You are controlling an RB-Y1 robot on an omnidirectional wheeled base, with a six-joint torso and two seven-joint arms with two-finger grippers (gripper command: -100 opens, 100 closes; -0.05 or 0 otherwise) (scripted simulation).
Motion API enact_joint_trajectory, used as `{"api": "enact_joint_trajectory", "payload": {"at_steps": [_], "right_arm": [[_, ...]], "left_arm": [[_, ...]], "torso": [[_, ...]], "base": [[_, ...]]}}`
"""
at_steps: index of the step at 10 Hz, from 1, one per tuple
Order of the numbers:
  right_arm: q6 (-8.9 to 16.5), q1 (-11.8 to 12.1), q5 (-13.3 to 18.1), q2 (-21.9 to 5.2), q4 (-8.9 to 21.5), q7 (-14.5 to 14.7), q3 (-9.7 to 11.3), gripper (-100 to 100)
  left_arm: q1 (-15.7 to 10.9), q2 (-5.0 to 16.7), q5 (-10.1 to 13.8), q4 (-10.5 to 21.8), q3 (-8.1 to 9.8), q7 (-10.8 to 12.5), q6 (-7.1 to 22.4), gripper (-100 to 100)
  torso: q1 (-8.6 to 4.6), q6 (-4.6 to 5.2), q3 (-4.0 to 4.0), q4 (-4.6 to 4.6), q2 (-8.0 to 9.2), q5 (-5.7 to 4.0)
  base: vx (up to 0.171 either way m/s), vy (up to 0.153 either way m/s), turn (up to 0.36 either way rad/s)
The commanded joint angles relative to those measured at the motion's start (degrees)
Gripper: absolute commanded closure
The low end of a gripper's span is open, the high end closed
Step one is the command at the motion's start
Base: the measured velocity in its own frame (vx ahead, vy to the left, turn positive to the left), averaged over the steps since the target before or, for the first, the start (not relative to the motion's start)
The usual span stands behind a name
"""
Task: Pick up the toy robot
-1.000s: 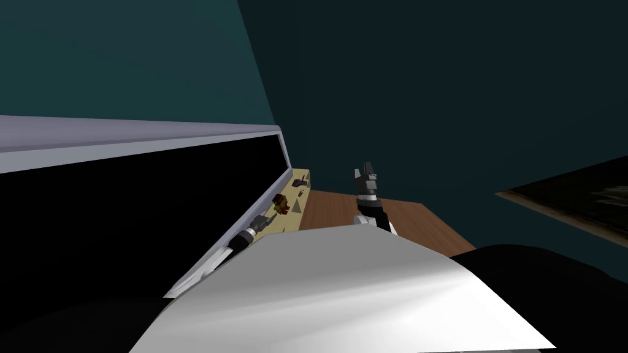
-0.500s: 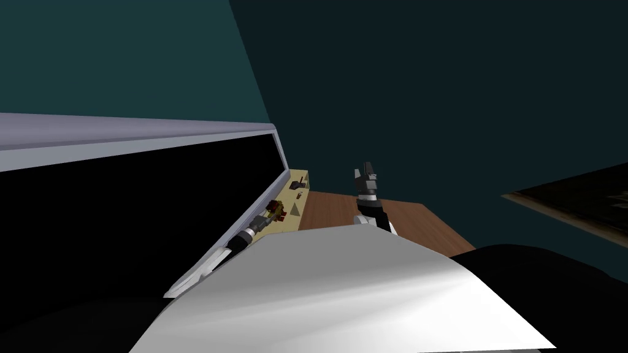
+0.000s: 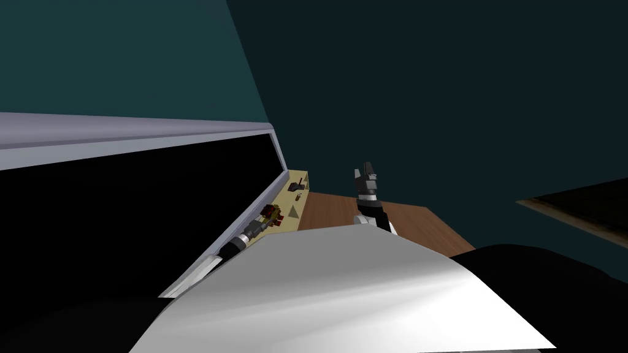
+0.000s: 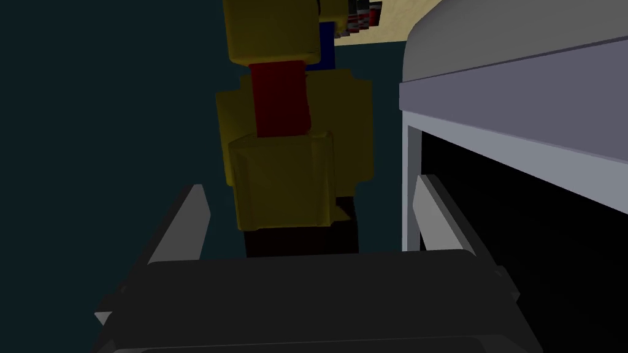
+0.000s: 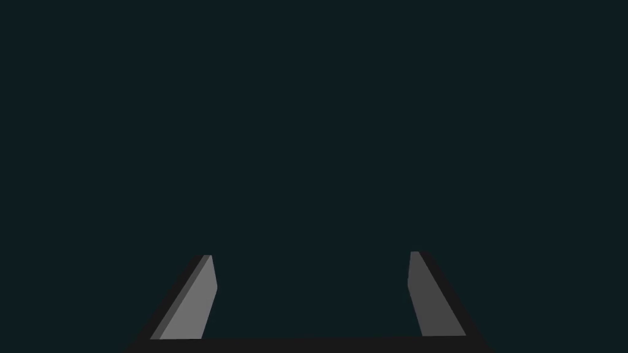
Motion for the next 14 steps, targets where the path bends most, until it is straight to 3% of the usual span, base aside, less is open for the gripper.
{"api": "enact_joint_trajectory", "payload": {"at_steps": [1, 3, 4, 6, 7, 9, 10, 11, 13, 14], "right_arm": [[0.0, 0.0, 0.0, 0.0, 0.0, 0.0, 0.0, 0], [0.0, 0.01, 0.0, 0.0, 0.0, 0.0, 0.0, 0], [0.0, 0.0, 0.0, 0.0, 0.0, 0.0, 0.0, 0], [0.0, 0.0, 0.0, 0.0, 0.0, 0.0, 0.0, 0], [0.0, 0.0, 0.0, 0.0, 0.0, 0.0, 0.0, 0], [0.0, 0.01, 0.0, 0.0, 0.0, 0.0, 0.0, 0], [0.0, 0.0, 0.0, 0.0, 0.0, 0.0, 0.0, 0], [0.0, 0.01, 0.0, 0.0, 0.0, 0.0, 0.0, 0], [0.0, 0.0, 0.0, 0.0, 0.0, 0.0, 0.0, 0], [0.0, -0.01, 0.0, 0.0, 0.0, 0.0, 0.0, 0]], "left_arm": [[1.23, 0.22, 1.0, 2.86, 1.5, -1.66, -2.86, -100], [1.23, 0.22, 1.0, 3.8, 1.5, -1.66, -6.05, -100], [2.33, 0.43, 1.96, 6.62, 2.92, -3.27, -7.9, -100], [2.33, 0.43, 1.96, 7.45, 2.92, -3.27, -11.09, -100], [3.44, 0.64, 2.92, 10.2, 4.33, -4.87, -12.85, -100], [3.44, 0.64, 2.92, 11.1, 4.33, -4.87, -15.95, -100], [4.54, 0.85, 3.88, 13.71, 5.74, -6.48, -17.6, -100], [4.54, 0.85, 3.88, 14.75, 5.74, -6.48, -19.17, -100], [4.54, 0.85, 3.88, 14.75, 5.74, -6.48, -21.37, -100], [5.64, 1.06, 4.84, 17.54, 7.15, -8.09, -23.54, -100]], "torso": [[0.0, 0.0, 0.0, 0.0, 0.0, 0.0], [-0.02, -0.01, -0.12, -0.05, -0.21, 0.01], [0.04, 0.0, -0.06, -0.03, -0.08, 0.02], [0.07, -0.03, -0.13, -0.06, -0.21, 0.03], [0.16, -0.01, -0.09, -0.05, -0.12, 0.05], [0.12, -0.02, -0.17, -0.08, -0.27, 0.05], [0.19, 0.0, -0.09, -0.05, -0.12, 0.06], [0.09, -0.04, -0.14, -0.06, -0.24, 0.04], [0.21, 0.0, -0.08, -0.05, -0.11, 0.06], [0.29, -0.01, 0.01, -0.01, 0.04, 0.08]], "base": [[0.11, -0.037, 0.049], [0.089, -0.044, 0.021], [0.083, -0.05, 0.053], [0.081, -0.046, 0.02], [0.113, -0.053, 0.067], [0.077, -0.045, 0.013], [0.108, -0.069, 0.055], [0.11, -0.059, 0.046], [0.023, -0.016, -0.007], [0.069, -0.05, 0.055]]}}
